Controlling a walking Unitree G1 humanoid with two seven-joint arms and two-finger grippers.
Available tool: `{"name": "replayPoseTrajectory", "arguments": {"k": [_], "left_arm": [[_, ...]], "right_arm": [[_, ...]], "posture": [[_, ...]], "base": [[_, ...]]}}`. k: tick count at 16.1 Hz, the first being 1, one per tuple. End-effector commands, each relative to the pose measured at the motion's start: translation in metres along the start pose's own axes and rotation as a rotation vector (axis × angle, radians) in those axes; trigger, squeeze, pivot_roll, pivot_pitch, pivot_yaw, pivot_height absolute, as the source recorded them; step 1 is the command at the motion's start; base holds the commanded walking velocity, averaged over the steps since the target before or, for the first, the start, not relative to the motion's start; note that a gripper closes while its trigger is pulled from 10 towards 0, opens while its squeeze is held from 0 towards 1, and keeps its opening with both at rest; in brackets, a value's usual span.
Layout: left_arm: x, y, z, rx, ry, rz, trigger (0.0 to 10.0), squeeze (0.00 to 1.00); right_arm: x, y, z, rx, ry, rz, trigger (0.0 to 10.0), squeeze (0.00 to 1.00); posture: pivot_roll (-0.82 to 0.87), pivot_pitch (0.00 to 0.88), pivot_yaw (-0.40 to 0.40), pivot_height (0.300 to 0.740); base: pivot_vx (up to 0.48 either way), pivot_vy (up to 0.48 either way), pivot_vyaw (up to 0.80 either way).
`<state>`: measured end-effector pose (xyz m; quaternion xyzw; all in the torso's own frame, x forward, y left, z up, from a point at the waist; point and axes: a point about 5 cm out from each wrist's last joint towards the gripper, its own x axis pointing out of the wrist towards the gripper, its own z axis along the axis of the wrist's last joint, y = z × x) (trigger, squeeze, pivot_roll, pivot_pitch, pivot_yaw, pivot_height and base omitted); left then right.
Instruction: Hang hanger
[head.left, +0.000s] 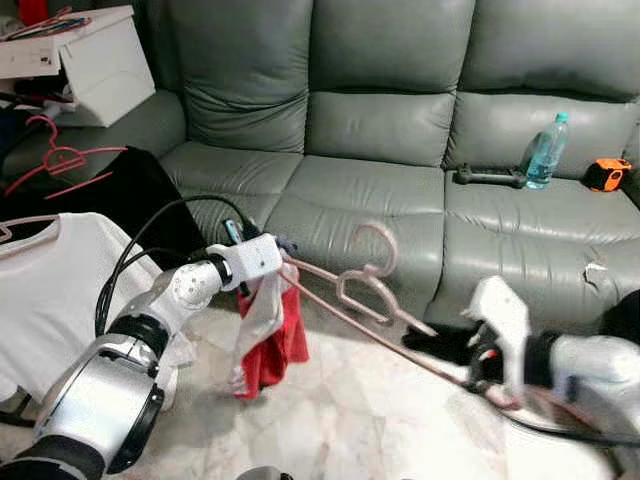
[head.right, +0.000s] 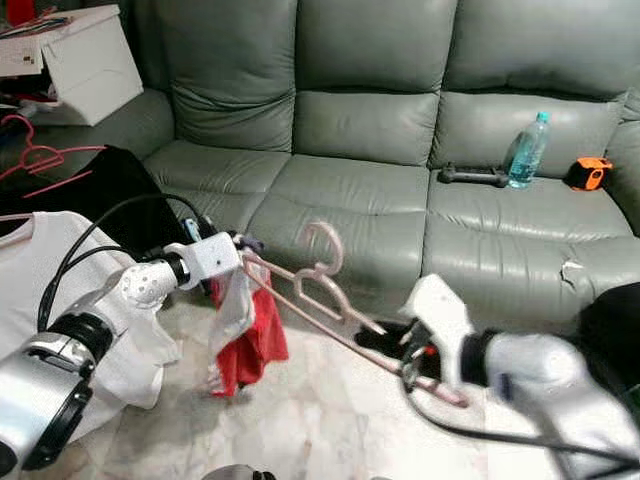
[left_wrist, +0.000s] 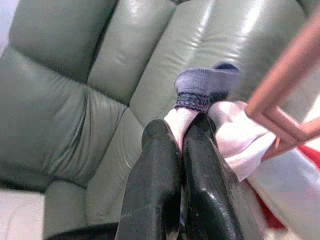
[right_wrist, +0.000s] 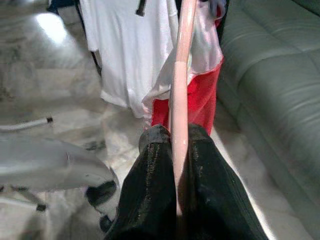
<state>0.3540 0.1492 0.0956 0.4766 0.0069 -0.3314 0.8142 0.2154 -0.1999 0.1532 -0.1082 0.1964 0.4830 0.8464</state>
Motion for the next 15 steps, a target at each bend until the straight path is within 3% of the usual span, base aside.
{"name": "replayPoseTrajectory", "arguments": {"k": [1,3,5,7,10,11,13,15], "left_arm": [[-0.009,-0.005,-0.016,0.033,0.072,-0.059,10.0,0.0],[-0.01,-0.001,-0.021,0.005,0.112,-0.043,10.0,0.0],[-0.006,0.006,-0.017,-0.093,0.102,0.013,10.0,0.0],[-0.003,0.005,-0.012,-0.092,0.082,0.013,10.0,0.0],[0.003,0.001,-0.002,-0.169,0.031,0.012,10.0,0.0],[0.004,0.001,0.0,-0.191,0.015,0.011,10.0,0.0],[0.011,-0.003,0.018,-0.261,-0.091,-0.049,10.0,0.0],[0.016,-0.02,0.032,-0.28,-0.17,-0.181,10.0,0.0]], "right_arm": [[-0.007,0.003,0.03,-0.095,-0.129,0.051,10.0,0.0],[-0.015,-0.005,0.026,-0.11,-0.035,0.049,10.0,0.0],[-0.005,0.003,0.001,-0.055,0.071,0.11,10.0,0.0],[0.012,0.014,-0.027,0.039,0.134,0.158,10.0,0.0],[0.059,0.04,-0.079,0.287,0.221,0.205,10.0,0.0],[0.063,0.041,-0.083,0.304,0.234,0.208,10.0,0.0],[0.087,0.036,-0.083,0.449,0.19,0.183,10.0,0.0],[0.1,0.015,-0.074,0.578,0.105,0.07,10.0,0.0]], "posture": [[-0.16,0.0,0.114,0.74],[-0.16,0.0,0.118,0.74],[-0.17,0.0,0.117,0.74],[-0.17,0.0,0.113,0.74],[-0.15,0.0,0.111,0.74],[-0.15,0.0,0.11,0.74],[-0.14,0.0,0.098,0.74],[-0.14,0.0,0.086,0.74]], "base": [[0.0,0.0,0.0],[0.0,0.0,0.0],[0.0,0.0,0.0],[0.0,0.0,0.0],[0.0,0.0,0.0],[0.0,0.0,0.0],[0.0,0.0,0.0],[0.0,0.0,0.0]]}}
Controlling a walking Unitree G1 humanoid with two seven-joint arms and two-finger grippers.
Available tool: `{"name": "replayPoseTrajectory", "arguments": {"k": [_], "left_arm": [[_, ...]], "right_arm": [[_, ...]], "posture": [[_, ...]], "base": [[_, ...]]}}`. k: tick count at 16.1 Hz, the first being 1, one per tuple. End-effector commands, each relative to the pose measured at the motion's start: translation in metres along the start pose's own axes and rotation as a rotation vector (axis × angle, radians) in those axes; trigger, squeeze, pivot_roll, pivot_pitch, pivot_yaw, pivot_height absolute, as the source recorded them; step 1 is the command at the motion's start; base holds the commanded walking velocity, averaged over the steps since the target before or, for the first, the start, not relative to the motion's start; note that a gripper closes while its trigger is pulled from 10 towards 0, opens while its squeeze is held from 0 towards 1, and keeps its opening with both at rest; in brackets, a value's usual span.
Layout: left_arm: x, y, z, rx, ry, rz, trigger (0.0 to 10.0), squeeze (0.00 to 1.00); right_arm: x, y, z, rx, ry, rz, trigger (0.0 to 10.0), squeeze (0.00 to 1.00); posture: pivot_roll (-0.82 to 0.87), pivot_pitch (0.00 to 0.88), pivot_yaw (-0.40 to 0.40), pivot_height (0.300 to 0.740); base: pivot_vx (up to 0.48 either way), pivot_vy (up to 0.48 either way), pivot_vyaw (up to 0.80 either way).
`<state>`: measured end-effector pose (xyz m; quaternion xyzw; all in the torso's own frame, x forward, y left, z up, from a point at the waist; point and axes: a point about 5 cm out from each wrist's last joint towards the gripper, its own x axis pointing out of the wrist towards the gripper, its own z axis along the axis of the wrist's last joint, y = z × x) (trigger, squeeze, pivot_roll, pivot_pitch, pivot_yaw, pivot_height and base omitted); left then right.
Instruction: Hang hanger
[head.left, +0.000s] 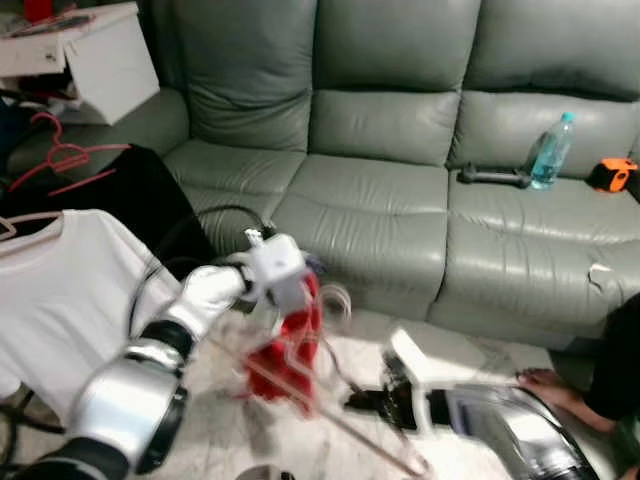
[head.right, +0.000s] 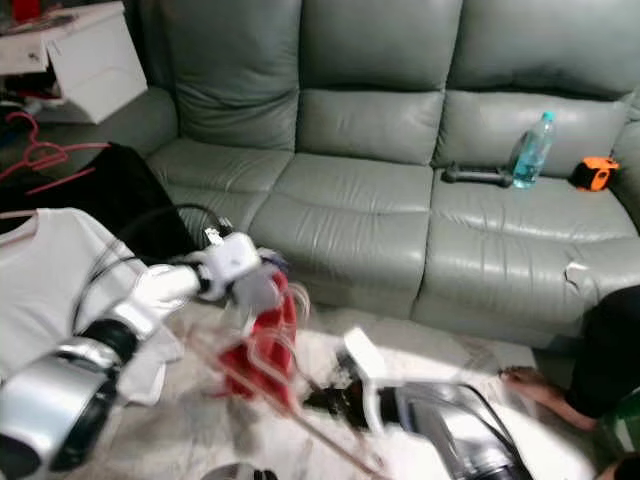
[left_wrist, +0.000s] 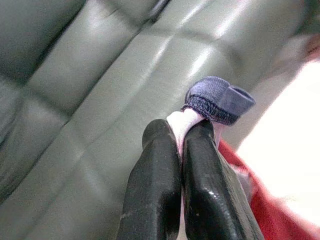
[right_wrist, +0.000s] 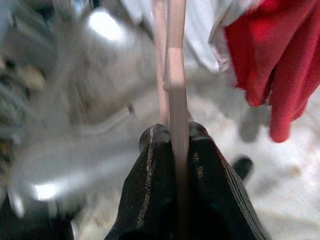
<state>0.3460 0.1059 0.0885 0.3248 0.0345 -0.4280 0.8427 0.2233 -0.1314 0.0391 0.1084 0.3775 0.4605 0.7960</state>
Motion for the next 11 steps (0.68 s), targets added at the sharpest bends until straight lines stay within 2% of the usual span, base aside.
{"name": "replayPoseTrajectory", "arguments": {"k": [1,2,4,6,7,9,11], "left_arm": [[-0.002,-0.002,0.001,0.022,-0.023,-0.054,10.0,0.0],[-0.001,-0.012,0.001,0.031,-0.035,-0.101,10.0,0.0],[-0.002,-0.015,-0.004,0.047,-0.018,-0.087,10.0,0.0],[-0.009,-0.006,-0.013,0.111,0.046,0.007,10.0,0.0],[-0.012,0.001,-0.018,0.145,0.089,0.064,10.0,0.0],[-0.016,0.017,-0.018,0.117,0.121,0.194,10.0,0.0],[-0.014,0.024,-0.014,0.116,0.128,0.243,10.0,0.0]], "right_arm": [[-0.007,-0.014,0.012,0.052,-0.066,-0.083,10.0,0.0],[-0.007,-0.016,0.021,-0.001,-0.066,-0.109,10.0,0.0],[-0.009,-0.004,0.026,-0.133,-0.018,-0.046,10.0,0.0],[-0.021,0.008,0.023,-0.338,0.088,-0.01,10.0,0.0],[-0.028,0.009,0.02,-0.398,0.123,-0.018,10.0,0.0],[-0.039,0.015,0.01,-0.336,0.12,-0.005,10.0,0.0],[-0.049,0.025,-0.014,-0.369,0.218,0.063,10.0,0.0]], "posture": [[-0.14,0.0,0.084,0.74],[-0.13,0.0,0.081,0.74],[-0.13,0.0,0.079,0.74],[-0.14,0.0,0.078,0.74],[-0.14,0.0,0.078,0.74],[-0.15,0.0,0.086,0.74],[-0.15,0.0,0.088,0.74]], "base": [[0.0,0.0,0.0],[0.0,0.0,0.0],[0.0,0.0,0.0],[0.0,0.0,0.0],[0.0,0.0,0.0],[0.0,0.0,0.0],[0.0,0.0,0.0]]}}
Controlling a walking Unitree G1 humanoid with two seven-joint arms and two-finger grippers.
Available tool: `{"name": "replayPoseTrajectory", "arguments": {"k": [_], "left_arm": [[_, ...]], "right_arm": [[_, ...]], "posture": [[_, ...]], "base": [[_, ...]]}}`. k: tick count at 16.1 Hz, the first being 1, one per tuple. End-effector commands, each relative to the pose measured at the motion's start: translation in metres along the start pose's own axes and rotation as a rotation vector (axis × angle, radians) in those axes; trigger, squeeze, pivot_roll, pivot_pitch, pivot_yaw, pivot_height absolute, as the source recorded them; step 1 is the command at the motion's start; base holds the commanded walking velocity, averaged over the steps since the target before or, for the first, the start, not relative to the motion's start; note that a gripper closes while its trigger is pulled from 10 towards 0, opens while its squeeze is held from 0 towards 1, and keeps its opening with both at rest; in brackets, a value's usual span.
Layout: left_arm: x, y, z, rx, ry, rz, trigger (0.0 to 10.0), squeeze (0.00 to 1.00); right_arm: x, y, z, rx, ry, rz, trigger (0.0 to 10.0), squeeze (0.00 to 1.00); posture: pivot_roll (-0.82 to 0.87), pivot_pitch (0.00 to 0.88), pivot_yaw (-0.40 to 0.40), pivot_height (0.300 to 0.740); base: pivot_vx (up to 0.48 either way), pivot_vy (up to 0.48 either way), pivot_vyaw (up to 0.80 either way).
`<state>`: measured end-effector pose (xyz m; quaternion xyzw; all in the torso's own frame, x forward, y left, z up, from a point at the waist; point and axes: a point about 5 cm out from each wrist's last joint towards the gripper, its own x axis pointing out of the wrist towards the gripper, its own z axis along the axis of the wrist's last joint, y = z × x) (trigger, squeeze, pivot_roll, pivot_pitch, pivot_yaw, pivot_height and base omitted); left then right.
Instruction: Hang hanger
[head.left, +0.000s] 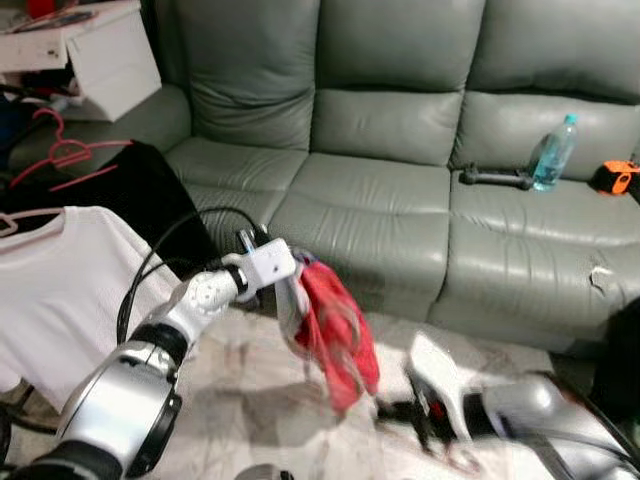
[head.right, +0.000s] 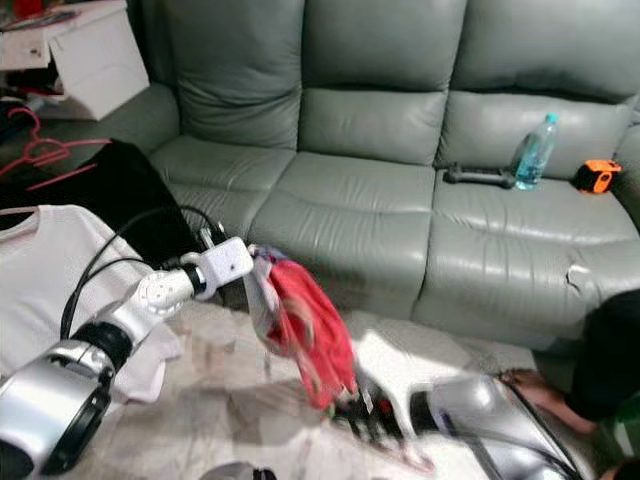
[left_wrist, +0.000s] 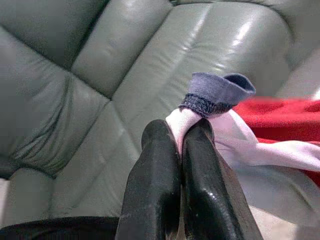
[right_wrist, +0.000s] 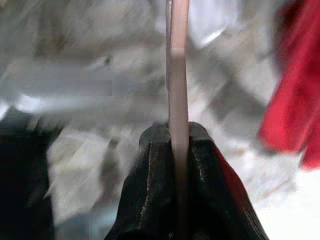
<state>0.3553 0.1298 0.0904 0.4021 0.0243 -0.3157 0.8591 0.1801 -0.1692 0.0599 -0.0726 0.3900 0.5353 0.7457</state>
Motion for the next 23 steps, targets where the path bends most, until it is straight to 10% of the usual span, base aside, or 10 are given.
{"name": "replayPoseTrajectory", "arguments": {"k": [1,9,13,17,23], "left_arm": [[0.0,0.007,0.001,0.004,0.009,0.031,10.0,0.0],[-0.016,0.022,-0.034,-0.015,0.225,0.167,10.0,0.0],[-0.029,0.033,-0.054,-0.189,0.354,0.308,10.0,0.0],[-0.037,0.035,-0.067,-0.463,0.427,0.437,10.0,0.0],[-0.043,0.033,-0.073,-0.638,0.387,0.493,10.0,0.0]], "right_arm": [[-0.002,0.011,0.007,-0.074,-0.011,0.061,10.0,0.0],[-0.059,0.034,0.024,-0.225,-0.266,-0.164,10.0,0.0],[-0.077,0.041,0.034,-0.215,-0.371,-0.227,10.0,0.0],[-0.05,0.029,0.029,-0.043,-0.546,-0.485,10.0,0.0],[-0.064,-0.003,0.037,0.058,-0.708,-1.139,10.0,0.0]], "posture": [[-0.15,0.0,0.088,0.74],[-0.2,0.016,0.122,0.74],[-0.21,0.022,0.127,0.74],[-0.2,0.01,0.118,0.74],[-0.18,0.0,0.11,0.74]], "base": [[0.0,0.0,0.0],[0.0,0.0,0.0],[0.0,0.0,0.0],[0.0,0.0,0.0],[0.0,0.0,0.0]]}}
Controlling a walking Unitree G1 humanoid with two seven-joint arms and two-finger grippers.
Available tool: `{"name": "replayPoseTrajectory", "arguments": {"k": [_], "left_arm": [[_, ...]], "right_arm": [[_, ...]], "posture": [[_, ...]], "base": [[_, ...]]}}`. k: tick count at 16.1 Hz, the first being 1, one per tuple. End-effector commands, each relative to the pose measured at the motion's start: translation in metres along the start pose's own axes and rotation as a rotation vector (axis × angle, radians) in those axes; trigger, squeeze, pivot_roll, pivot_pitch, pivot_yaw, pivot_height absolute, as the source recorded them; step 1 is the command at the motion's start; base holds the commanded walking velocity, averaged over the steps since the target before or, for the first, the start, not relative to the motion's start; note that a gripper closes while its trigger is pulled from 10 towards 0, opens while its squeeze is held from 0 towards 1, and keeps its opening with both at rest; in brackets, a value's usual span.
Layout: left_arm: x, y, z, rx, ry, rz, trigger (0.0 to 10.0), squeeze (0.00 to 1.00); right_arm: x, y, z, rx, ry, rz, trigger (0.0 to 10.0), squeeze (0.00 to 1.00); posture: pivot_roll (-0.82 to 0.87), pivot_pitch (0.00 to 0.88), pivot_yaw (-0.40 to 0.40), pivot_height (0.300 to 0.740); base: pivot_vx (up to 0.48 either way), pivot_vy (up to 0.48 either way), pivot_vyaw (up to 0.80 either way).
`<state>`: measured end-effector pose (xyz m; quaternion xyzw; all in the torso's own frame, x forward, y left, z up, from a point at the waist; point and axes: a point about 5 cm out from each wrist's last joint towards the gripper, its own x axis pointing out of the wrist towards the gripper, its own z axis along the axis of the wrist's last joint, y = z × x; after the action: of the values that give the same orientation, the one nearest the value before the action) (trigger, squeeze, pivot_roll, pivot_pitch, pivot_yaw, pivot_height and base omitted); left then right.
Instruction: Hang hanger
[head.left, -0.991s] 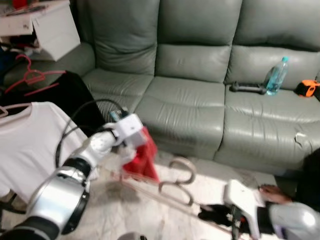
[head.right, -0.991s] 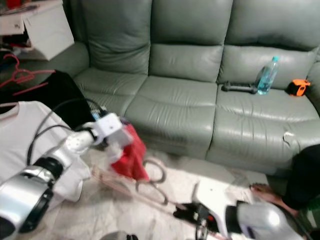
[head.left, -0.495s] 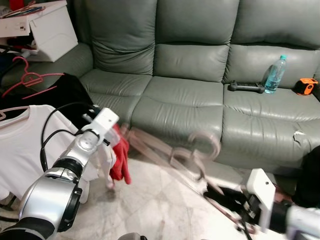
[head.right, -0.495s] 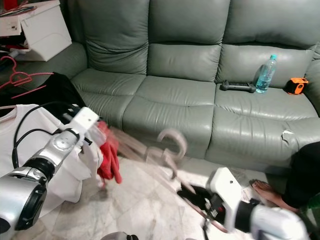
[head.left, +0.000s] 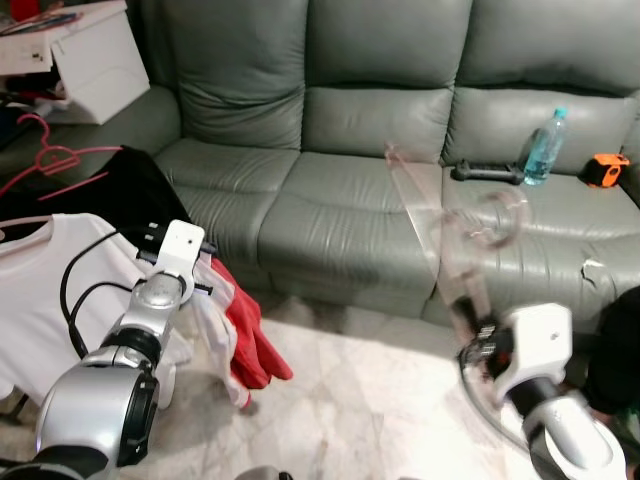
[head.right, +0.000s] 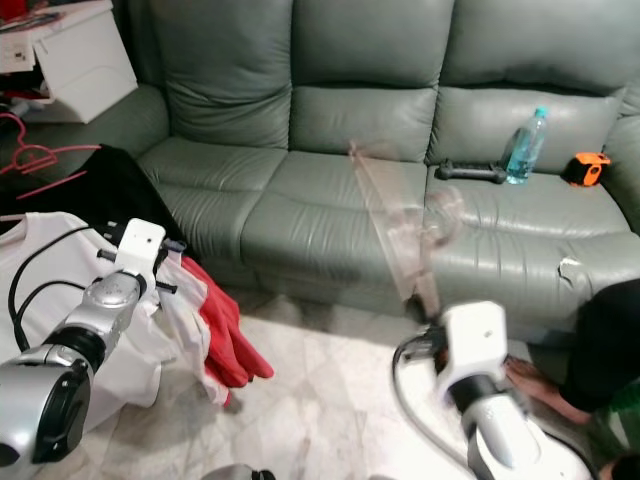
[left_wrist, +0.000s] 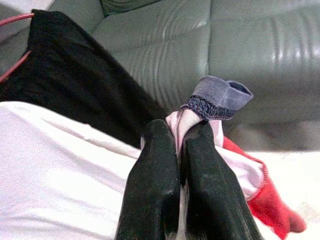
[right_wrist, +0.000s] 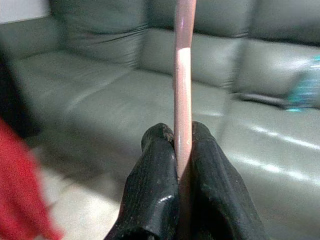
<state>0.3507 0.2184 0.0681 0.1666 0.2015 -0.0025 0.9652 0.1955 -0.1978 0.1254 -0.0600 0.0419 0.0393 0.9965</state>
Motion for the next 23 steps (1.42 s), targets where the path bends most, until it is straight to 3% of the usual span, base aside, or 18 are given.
{"name": "replayPoseTrajectory", "arguments": {"k": [1,2,3,6,8,11,14,15,17,18,19,20,22,23], "left_arm": [[0.001,0.001,0.01,-0.037,-0.062,-0.008,10.0,0.0],[0.0,-0.003,0.011,-0.061,-0.086,-0.033,10.0,0.0],[-0.001,-0.01,0.013,-0.075,-0.124,-0.088,10.0,0.0],[-0.009,-0.029,0.017,0.013,-0.249,-0.347,10.0,0.0],[-0.017,-0.034,0.004,0.046,-0.274,-0.409,10.0,0.0],[-0.021,-0.026,-0.01,0.018,-0.275,-0.29,10.0,0.0],[-0.03,-0.032,-0.015,0.055,-0.316,-0.323,10.0,0.0],[-0.033,-0.034,-0.014,0.093,-0.343,-0.355,10.0,0.0],[-0.045,-0.037,-0.016,0.229,-0.4,-0.527,10.0,0.0],[-0.049,-0.038,-0.019,0.297,-0.395,-0.595,10.0,0.0],[-0.055,-0.042,-0.025,0.464,-0.392,-0.707,10.0,0.0],[-0.055,-0.041,-0.026,0.555,-0.389,-0.736,10.0,0.0],[-0.054,-0.041,-0.022,0.637,-0.392,-0.775,10.0,0.0],[-0.053,-0.041,-0.019,0.736,-0.399,-0.793,10.0,0.0]], "right_arm": [[0.008,-0.003,0.006,-0.004,-0.038,-0.07,10.0,0.0],[0.021,-0.003,0.011,0.025,-0.062,-0.105,10.0,0.0],[0.039,0.002,0.02,0.01,-0.107,-0.063,10.0,0.0],[0.074,0.008,0.03,-0.037,-0.13,0.041,10.0,0.0],[0.092,0.013,0.028,-0.071,-0.137,0.069,10.0,0.0],[0.093,0.005,0.005,0.031,-0.078,-0.047,10.0,0.0],[0.082,0.016,-0.039,0.143,0.095,-0.058,10.0,0.0],[0.08,0.021,-0.044,0.157,0.12,-0.033,10.0,0.0],[0.07,0.039,-0.051,0.182,0.185,0.138,10.0,0.0],[0.068,0.04,-0.053,0.19,0.212,0.186,10.0,0.0],[0.069,0.039,-0.049,0.174,0.207,0.25,10.0,0.0],[0.072,0.036,-0.045,0.171,0.212,0.278,10.0,0.0],[0.074,0.032,-0.038,0.133,0.192,0.34,10.0,0.0],[0.073,0.03,-0.036,0.106,0.207,0.403,10.0,0.0]], "posture": [[-0.18,0.0,0.117,0.74],[-0.17,0.0,0.12,0.74],[-0.16,0.0,0.122,0.74],[-0.15,0.0,0.118,0.74],[-0.11,0.0,0.086,0.74],[-0.08,0.0,0.055,0.74],[-0.08,0.0,0.053,0.74],[-0.08,0.009,0.056,0.74],[-0.08,0.039,0.054,0.74],[-0.08,0.038,0.049,0.74],[-0.08,0.035,0.048,0.74],[-0.08,0.034,0.05,0.74],[-0.08,0.029,0.049,0.74],[-0.09,0.028,0.048,0.74]], "base": [[0.0,0.0,0.0],[0.0,0.0,0.0],[0.0,0.0,0.0],[0.0,0.0,0.0],[0.0,0.0,0.0],[0.0,0.0,0.0],[0.0,0.0,0.0],[0.0,0.0,0.0],[0.0,0.0,0.0],[0.0,0.0,0.0],[0.0,0.0,0.0],[0.0,0.0,0.0],[0.0,0.0,0.0],[0.0,0.0,0.0]]}}
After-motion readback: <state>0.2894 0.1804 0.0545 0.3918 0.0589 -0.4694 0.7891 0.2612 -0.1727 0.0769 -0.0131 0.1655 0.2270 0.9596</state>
